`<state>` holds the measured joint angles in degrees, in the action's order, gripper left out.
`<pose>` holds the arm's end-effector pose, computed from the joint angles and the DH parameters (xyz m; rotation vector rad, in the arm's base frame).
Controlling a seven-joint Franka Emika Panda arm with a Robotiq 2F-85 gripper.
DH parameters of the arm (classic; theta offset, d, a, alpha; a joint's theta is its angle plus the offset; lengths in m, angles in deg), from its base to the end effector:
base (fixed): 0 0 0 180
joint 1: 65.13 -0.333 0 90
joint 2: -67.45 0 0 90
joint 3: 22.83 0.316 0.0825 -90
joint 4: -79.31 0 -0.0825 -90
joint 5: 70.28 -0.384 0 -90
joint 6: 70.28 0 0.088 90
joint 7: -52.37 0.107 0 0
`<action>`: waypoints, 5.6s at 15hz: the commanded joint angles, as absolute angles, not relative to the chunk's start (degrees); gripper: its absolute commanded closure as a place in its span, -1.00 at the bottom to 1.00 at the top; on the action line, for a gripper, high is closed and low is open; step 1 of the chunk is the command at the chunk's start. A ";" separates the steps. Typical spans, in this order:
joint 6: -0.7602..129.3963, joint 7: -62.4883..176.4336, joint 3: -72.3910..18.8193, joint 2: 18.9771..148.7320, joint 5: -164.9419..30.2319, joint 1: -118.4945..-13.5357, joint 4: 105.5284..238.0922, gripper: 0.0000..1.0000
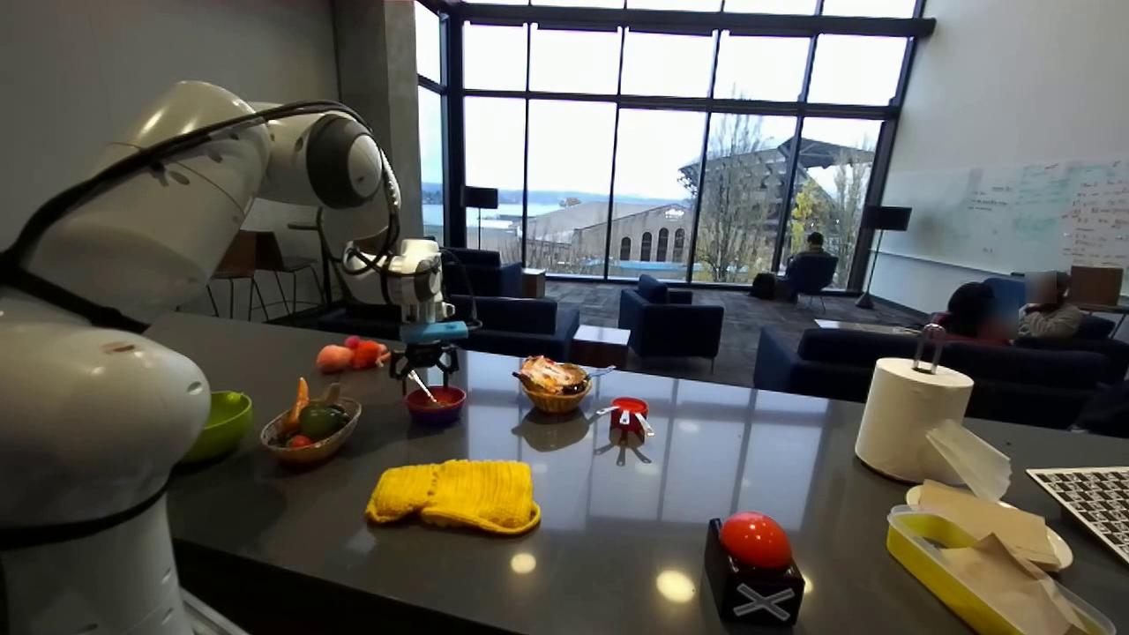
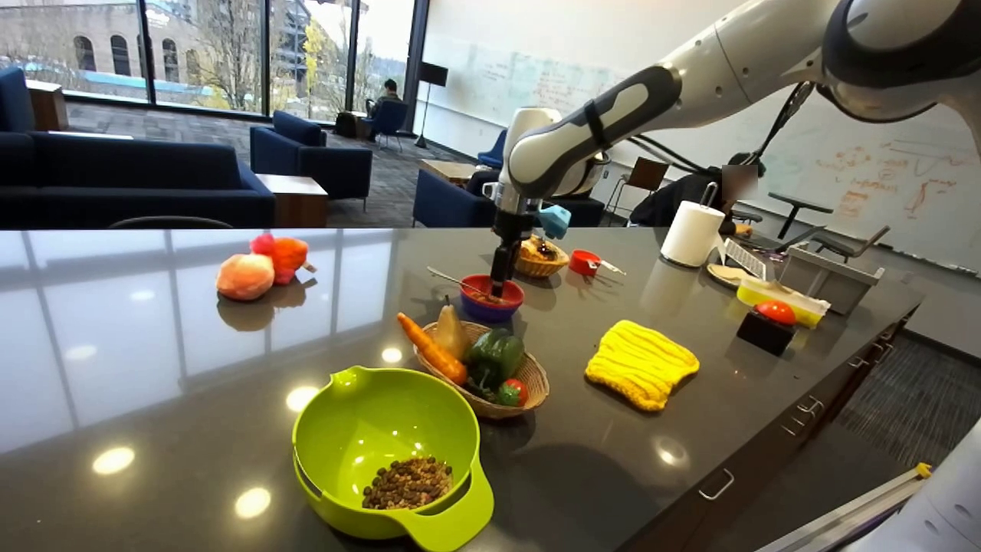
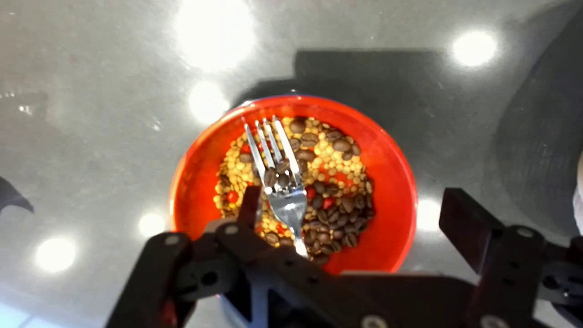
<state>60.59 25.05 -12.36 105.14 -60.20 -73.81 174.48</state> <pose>0.6494 0.2065 0.2279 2.8178 1.3466 -0.0339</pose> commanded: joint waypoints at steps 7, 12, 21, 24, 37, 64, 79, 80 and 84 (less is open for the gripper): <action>55.62 31.93 -12.95 90.03 -62.02 -72.34 185.70 -1.00; 53.94 33.79 -13.50 84.71 -64.93 -70.68 189.92 -1.00; 54.53 35.18 -16.71 80.55 -69.01 -67.55 196.65 -1.00; 55.11 34.95 -18.30 79.81 -69.36 -65.88 199.11 -1.00; 66.23 30.24 -21.25 74.73 -72.70 -61.25 213.06 -1.00; 82.79 15.37 -19.53 87.56 -74.63 -54.32 218.40 -1.00; 81.63 18.57 -20.09 84.86 -71.68 -55.21 219.86 1.00; 81.66 19.06 -20.14 84.36 -71.48 -55.54 219.92 1.00; 81.09 21.76 -20.48 81.60 -70.50 -57.19 219.55 0.95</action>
